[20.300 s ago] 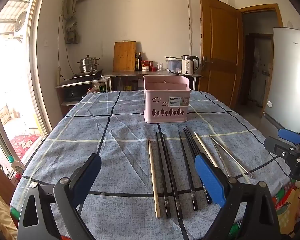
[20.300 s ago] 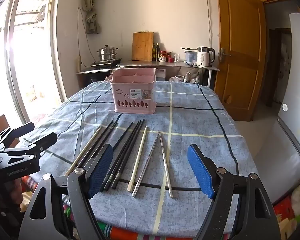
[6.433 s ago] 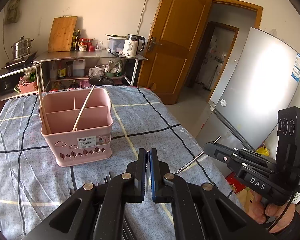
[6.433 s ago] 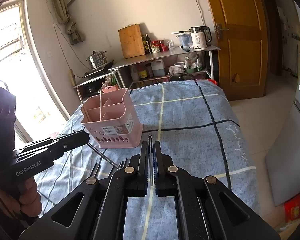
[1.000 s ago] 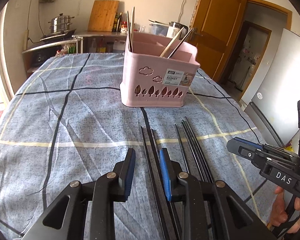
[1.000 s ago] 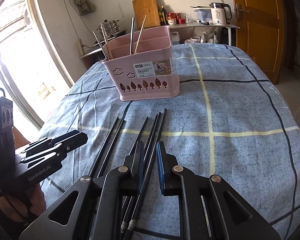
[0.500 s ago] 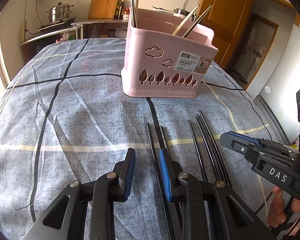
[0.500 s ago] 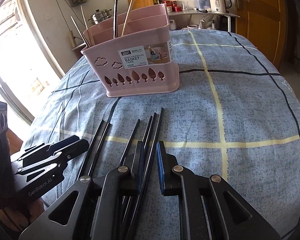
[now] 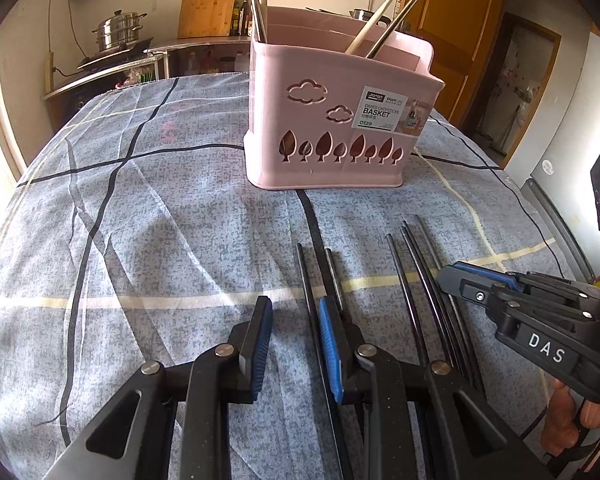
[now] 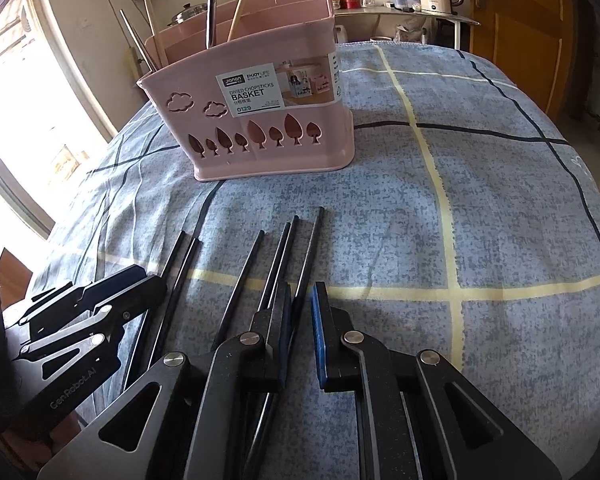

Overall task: Organize utensils
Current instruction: 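Close the left tool on a black chopstick while the right tool grasps another black chopstick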

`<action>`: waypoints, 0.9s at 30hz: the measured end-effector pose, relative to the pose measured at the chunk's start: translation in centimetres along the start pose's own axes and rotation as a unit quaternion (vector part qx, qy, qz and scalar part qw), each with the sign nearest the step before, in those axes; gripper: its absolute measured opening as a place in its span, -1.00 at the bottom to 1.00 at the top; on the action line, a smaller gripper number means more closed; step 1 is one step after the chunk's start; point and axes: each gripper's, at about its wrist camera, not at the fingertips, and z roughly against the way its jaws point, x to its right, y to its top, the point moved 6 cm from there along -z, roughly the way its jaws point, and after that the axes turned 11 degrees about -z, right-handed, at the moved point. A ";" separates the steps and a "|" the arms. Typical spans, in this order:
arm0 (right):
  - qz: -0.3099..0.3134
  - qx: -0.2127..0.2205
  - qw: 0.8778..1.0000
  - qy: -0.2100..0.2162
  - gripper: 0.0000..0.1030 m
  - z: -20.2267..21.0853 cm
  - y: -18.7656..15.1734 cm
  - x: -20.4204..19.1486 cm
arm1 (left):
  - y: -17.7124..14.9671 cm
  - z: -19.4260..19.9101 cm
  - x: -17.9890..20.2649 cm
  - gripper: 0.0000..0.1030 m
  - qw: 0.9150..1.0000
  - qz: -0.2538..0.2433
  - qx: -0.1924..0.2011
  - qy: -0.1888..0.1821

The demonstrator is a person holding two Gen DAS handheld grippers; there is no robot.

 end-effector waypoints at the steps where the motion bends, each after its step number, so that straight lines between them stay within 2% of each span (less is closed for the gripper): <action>1: -0.001 -0.001 1.000 0.000 -0.84 0.1 -0.1 0.1 | 0.0 0.0 0.0 -0.55 1.000 0.001 0.000 0.001; 5: -0.002 -0.004 1.000 -0.001 -0.85 0.6 -0.5 0.9 | -0.3 0.2 -0.3 -0.64 1.000 0.009 0.000 0.006; 10: -0.017 -0.011 1.000 -0.002 -0.85 0.8 -0.3 1.6 | -0.1 0.1 -0.6 -0.65 1.000 0.012 -0.006 0.011; 22: -0.013 -0.018 1.000 -0.022 -0.85 -0.4 1.0 1.1 | 0.6 -0.7 0.0 -0.66 0.999 -0.027 -0.022 0.036; 25: -0.010 -0.020 1.000 -0.019 -0.86 -0.4 1.0 1.1 | 0.6 -0.6 0.1 -0.86 0.999 -0.025 -0.024 0.034; 27: -0.014 -0.024 1.000 -0.012 -0.87 -0.3 1.0 1.2 | 0.7 -0.6 0.0 -0.87 0.999 -0.017 -0.027 0.027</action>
